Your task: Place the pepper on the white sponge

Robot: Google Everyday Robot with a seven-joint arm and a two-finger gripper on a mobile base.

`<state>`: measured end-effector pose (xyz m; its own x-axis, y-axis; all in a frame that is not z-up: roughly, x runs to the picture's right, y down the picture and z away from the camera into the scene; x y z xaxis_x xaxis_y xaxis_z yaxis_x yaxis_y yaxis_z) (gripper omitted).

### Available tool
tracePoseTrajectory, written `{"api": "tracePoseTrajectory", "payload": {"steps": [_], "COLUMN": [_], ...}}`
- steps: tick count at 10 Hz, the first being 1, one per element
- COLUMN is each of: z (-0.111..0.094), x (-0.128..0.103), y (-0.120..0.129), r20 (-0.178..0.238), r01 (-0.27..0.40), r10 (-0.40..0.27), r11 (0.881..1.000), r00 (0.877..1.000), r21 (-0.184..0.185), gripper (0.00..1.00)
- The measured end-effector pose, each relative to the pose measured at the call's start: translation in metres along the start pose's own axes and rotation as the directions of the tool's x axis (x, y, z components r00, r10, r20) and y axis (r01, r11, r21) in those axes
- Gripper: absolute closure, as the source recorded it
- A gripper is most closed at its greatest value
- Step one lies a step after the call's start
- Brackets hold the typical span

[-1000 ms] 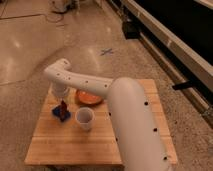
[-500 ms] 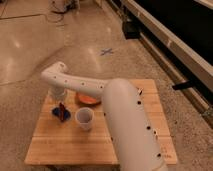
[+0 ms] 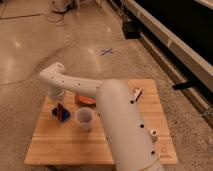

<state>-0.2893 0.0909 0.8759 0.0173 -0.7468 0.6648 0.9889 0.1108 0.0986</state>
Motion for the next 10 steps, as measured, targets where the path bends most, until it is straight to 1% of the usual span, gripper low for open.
{"api": "tracePoseTrajectory", "payload": {"steps": [1, 2, 7, 10], "z": [-0.001, -0.002, -0.001, -0.009], "x": [0.002, 0.004, 0.011, 0.014], "y": [-0.003, -0.004, 0.002, 0.013], "r20": [-0.003, -0.007, -0.029, -0.026], "r01": [0.002, 0.003, 0.012, 0.001], "r10": [-0.002, -0.003, -0.012, -0.001], "r11": [1.000, 1.000, 1.000, 1.000], "r00": [1.000, 1.000, 1.000, 1.000], "r21": [0.003, 0.003, -0.014, -0.003], "gripper": [0.22, 0.20, 0.20, 0.20]}}
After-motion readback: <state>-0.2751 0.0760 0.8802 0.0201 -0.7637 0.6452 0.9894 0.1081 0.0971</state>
